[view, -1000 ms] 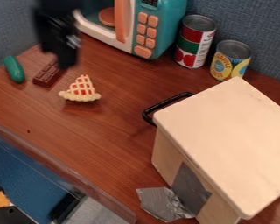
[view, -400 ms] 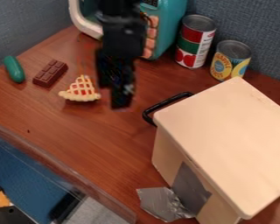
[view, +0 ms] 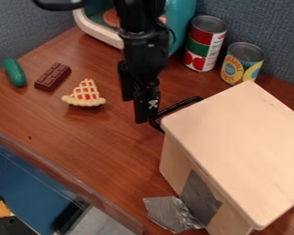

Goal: Opened the drawer

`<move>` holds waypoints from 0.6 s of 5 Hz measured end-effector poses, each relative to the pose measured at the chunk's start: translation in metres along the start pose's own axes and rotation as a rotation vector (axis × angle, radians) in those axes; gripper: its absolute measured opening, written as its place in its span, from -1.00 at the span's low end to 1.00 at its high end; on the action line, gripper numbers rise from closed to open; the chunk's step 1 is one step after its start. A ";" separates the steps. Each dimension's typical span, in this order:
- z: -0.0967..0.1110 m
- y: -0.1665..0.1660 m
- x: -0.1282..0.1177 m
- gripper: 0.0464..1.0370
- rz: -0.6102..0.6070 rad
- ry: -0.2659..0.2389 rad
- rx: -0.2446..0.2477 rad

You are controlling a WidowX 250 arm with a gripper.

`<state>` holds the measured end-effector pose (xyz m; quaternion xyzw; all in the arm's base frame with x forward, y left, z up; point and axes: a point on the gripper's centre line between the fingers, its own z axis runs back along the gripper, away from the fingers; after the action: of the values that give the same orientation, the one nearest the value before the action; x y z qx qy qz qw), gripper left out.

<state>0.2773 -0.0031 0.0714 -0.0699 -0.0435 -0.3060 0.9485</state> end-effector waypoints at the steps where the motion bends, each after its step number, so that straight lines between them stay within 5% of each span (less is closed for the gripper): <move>1: -0.005 0.007 0.011 0.93 0.004 -0.002 -0.027; 2: -0.014 0.010 0.027 0.93 0.024 -0.036 -0.072; 3: -0.019 0.011 0.049 0.93 0.029 -0.074 -0.052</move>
<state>0.3240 -0.0250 0.0579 -0.1066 -0.0697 -0.2903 0.9484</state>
